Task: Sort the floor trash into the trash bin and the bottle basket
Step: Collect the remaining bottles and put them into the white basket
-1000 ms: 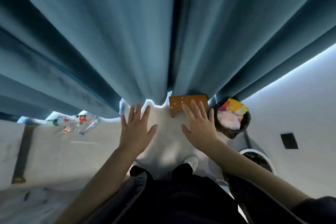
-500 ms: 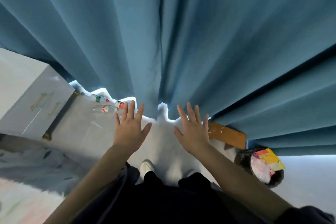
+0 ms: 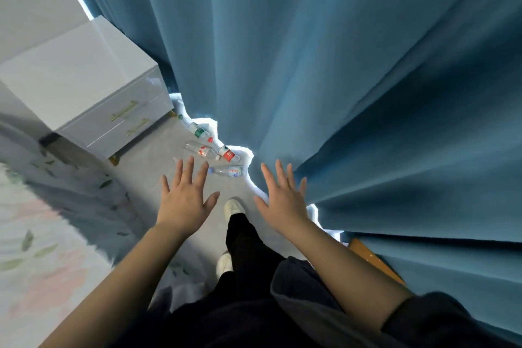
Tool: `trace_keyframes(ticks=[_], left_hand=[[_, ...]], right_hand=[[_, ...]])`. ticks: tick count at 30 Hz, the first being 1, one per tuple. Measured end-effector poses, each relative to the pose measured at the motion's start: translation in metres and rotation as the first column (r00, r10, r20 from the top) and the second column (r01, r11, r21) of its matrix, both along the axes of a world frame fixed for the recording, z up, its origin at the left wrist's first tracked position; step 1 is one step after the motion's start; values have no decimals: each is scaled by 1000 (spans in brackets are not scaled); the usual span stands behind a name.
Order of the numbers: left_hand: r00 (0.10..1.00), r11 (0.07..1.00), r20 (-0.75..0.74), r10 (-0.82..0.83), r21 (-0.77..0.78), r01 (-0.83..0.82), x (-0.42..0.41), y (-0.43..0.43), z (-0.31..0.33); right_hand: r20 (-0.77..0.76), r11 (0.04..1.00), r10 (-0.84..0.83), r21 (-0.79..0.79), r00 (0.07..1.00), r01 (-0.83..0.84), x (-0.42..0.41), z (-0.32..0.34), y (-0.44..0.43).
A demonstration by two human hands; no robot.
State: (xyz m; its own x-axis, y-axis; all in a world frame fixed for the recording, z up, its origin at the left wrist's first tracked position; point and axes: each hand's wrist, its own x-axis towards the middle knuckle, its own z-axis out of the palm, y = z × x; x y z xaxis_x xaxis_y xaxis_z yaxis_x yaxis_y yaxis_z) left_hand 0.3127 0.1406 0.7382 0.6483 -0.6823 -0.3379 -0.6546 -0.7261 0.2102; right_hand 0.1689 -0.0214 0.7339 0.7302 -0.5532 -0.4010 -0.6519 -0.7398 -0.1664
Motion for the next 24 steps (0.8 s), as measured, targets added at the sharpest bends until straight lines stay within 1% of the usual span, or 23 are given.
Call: trace_keyframes(ticks=[4, 7, 10, 12, 15, 19, 21, 24], left_hand=[[997, 995, -40, 65, 76, -62, 44, -14, -16], [987, 984, -107, 124, 137, -109, 76, -27, -28], [973, 974, -183, 143, 201, -105, 112, -40, -51], [966, 965, -212, 147, 243, -93, 137, -45, -79], [959, 953, -235, 161, 288, -89, 175, -53, -142], [964, 947, -224, 142, 314, -67, 226, -62, -260], [966, 940, -233, 109, 341, -24, 247, -68, -324], [966, 920, -253, 53, 388, 51, 273, -78, -417]], right_hand=[[-53, 994, 89, 66, 995, -85, 56, -20, -23], [-127, 983, 153, 124, 980, -138, 102, -35, -46], [-216, 967, 228, 163, 949, -196, 148, -57, -70], [-261, 954, 279, 185, 924, -236, 179, -84, -83], [-337, 937, 342, 191, 877, -292, 226, -146, -99], [-412, 945, 309, 233, 857, -229, 277, -264, -111], [-466, 944, 310, 251, 828, -213, 293, -325, -112], [-521, 953, 291, 235, 802, -193, 305, -419, -111]])
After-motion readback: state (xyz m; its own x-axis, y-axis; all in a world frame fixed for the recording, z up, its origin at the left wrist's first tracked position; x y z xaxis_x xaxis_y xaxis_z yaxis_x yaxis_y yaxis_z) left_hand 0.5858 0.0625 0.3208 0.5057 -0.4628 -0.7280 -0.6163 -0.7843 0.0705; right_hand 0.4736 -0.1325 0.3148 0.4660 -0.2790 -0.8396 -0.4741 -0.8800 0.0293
